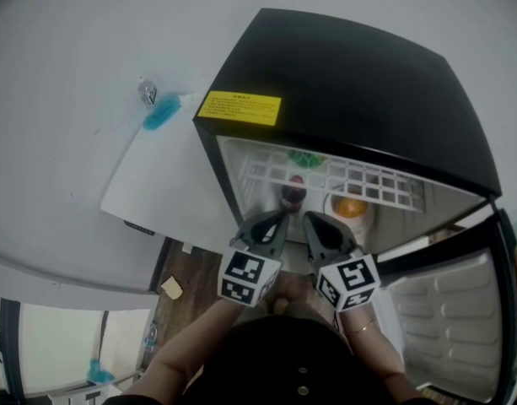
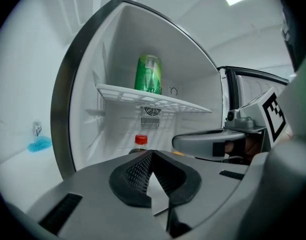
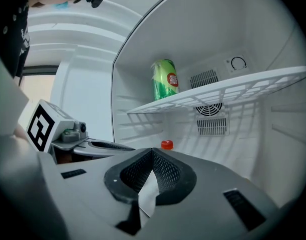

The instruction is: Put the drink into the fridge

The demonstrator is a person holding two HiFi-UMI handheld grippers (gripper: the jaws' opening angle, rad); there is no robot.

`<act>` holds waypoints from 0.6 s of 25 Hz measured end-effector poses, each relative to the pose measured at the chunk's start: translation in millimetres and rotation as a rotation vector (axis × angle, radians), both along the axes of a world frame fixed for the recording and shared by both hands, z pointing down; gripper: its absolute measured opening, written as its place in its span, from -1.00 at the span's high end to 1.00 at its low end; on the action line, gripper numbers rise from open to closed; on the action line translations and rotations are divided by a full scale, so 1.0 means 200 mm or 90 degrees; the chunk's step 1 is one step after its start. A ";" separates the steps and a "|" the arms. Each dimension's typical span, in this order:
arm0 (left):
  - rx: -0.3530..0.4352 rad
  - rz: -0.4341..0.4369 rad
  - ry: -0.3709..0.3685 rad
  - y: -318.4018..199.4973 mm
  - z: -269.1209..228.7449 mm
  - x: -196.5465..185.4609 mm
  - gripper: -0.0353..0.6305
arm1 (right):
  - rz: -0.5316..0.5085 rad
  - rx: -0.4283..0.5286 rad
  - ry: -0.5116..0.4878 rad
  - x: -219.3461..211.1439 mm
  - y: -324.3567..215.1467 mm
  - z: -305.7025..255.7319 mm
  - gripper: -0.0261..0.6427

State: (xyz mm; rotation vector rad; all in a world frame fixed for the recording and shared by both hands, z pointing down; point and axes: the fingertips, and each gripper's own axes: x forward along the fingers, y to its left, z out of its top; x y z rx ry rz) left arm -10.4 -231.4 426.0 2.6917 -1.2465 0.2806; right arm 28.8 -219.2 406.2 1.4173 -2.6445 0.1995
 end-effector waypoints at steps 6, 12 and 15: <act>-0.001 0.013 0.025 0.02 -0.05 -0.01 0.88 | 0.012 0.000 -0.019 0.00 0.00 -0.02 0.90; -0.005 0.021 0.016 0.03 -0.03 0.00 0.88 | 0.019 0.001 -0.033 -0.01 0.00 -0.02 0.90; -0.004 0.019 0.020 0.03 -0.03 0.00 0.88 | 0.020 0.001 -0.033 -0.02 -0.01 -0.01 0.90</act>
